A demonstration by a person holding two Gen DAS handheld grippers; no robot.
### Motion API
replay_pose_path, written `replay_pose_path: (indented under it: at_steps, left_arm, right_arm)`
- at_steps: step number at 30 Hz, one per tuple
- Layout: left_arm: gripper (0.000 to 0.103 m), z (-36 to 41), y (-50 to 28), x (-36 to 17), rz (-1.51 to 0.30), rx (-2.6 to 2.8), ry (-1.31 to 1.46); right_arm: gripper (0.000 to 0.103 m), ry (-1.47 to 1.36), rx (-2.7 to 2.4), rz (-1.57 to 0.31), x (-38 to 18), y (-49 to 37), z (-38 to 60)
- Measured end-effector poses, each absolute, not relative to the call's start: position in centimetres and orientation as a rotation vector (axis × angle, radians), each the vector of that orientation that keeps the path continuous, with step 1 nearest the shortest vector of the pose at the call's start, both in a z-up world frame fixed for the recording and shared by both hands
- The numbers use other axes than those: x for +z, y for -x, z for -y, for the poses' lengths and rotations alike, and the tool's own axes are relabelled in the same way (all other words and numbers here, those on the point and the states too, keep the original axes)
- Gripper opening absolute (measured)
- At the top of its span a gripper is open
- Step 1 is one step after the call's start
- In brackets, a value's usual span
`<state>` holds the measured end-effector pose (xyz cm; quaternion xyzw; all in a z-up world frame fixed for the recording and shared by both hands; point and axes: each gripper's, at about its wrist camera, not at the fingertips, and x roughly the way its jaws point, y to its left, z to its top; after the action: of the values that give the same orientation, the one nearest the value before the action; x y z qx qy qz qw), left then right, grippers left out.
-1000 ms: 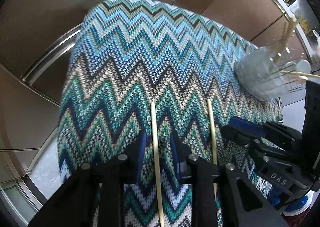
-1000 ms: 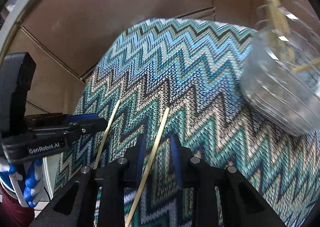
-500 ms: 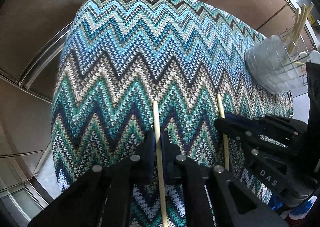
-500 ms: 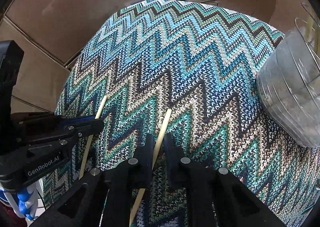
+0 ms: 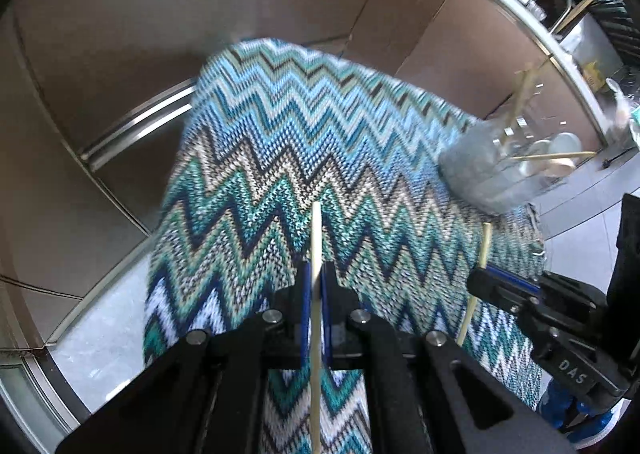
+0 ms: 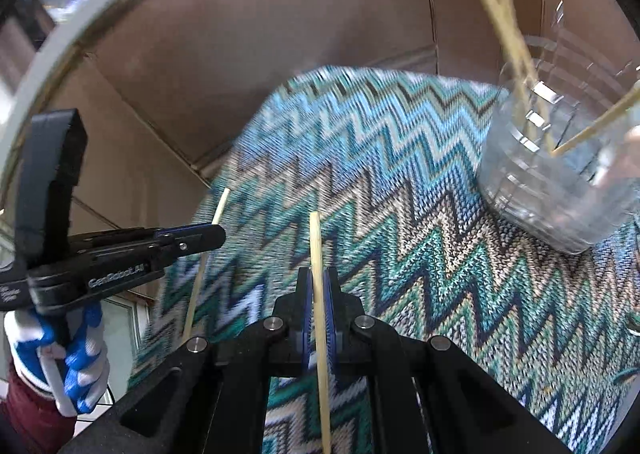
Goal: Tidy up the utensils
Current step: 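Lift both chopsticks and carry them over the clear holder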
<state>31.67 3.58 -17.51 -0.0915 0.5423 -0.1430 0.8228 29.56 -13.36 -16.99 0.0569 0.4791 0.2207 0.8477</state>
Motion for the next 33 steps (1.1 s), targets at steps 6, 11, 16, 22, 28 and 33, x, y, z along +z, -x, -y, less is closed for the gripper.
replay_pose_path:
  at_steps: [6,11,16,22,28,33]
  left_arm:
    - [0.004,-4.1,-27.4,-13.1,-1.04,-0.293,0.197]
    - [0.004,-4.3,-23.3,-9.3,-0.928,-0.29,0.174]
    - [0.004,-3.9,-20.2,-5.9,-0.807,-0.295,0.159]
    - [0.004,-2.5,-18.6,-3.5,-0.717,-0.295,0.138]
    - [0.004,-0.1,-18.8,-1.8,-0.642,-0.306,0.139]
    - [0.004,3.0,-20.3,0.5,-0.553,-0.341,0.155]
  right_arm:
    - [0.006,-0.124,0.46,-0.888,-13.3,-24.7,14.4]
    - [0.006,-0.137,0.459,-0.806,-10.6,-20.4,15.7]
    - [0.006,-0.145,0.467,-0.743,-8.6,-17.2,16.6]
    - [0.006,-0.148,0.454,-0.675,-7.2,-15.9,18.2]
    - [0.006,-0.148,0.408,-0.601,-5.3,-15.0,21.4]
    - [0.006,-0.165,0.361,-0.528,-3.2,-15.2,25.1]
